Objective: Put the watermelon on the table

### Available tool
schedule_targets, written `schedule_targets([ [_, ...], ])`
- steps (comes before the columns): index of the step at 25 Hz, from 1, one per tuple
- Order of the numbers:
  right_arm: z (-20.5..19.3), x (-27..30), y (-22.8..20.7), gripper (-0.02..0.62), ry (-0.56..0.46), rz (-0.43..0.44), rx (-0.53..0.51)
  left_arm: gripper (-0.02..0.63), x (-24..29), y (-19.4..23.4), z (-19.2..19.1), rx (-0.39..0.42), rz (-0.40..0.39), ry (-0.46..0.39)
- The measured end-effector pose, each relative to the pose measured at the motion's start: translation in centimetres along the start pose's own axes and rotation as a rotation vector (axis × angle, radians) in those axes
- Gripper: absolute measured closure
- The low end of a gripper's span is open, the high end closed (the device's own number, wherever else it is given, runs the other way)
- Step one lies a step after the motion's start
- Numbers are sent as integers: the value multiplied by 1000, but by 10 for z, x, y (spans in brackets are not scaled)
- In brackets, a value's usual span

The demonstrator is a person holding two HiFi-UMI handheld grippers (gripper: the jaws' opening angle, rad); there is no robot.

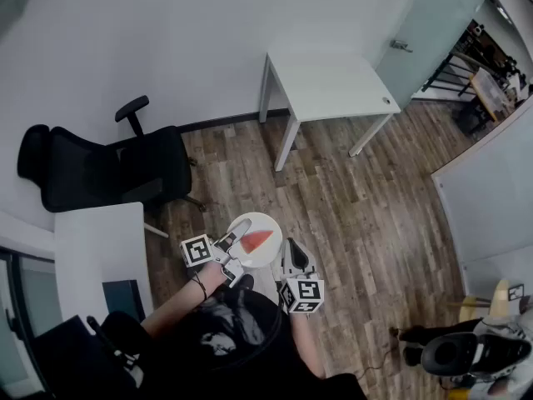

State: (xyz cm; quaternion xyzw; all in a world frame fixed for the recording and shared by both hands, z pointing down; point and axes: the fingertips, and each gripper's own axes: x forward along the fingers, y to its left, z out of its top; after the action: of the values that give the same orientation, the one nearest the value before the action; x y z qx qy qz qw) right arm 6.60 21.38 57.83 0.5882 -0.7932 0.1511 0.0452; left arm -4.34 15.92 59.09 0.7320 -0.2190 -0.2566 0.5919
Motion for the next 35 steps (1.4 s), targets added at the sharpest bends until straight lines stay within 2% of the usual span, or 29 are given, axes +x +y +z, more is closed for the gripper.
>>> schedule_targets([
  [8,-5,5,-9,584,25,-11,10,558,15,1,1,7,-6,15],
  [12,-12,11,-13,584,33,-13,25,558,15,11,-1,-4,20,28],
  [17,-26,24,-27,584,22,-5,139,558,19,18,7,-26,34,15],
  [20,-30,42,-32,584,46,-3,153,557,28,31,21,-58,53,5],
  [25,-11,91,-52,584,62,-5,144,558,70,45,56,-67,64,30],
  [28,13,138,-57,584,80,21,93,558,97,52,94,-51,86,28],
  [31,45,194,-64,584,72,26,10,558,131,57,145,-56,49,9],
  [35,90,251,-76,584,30,-2,-35,558,172,56,199,-62,-5,10],
])
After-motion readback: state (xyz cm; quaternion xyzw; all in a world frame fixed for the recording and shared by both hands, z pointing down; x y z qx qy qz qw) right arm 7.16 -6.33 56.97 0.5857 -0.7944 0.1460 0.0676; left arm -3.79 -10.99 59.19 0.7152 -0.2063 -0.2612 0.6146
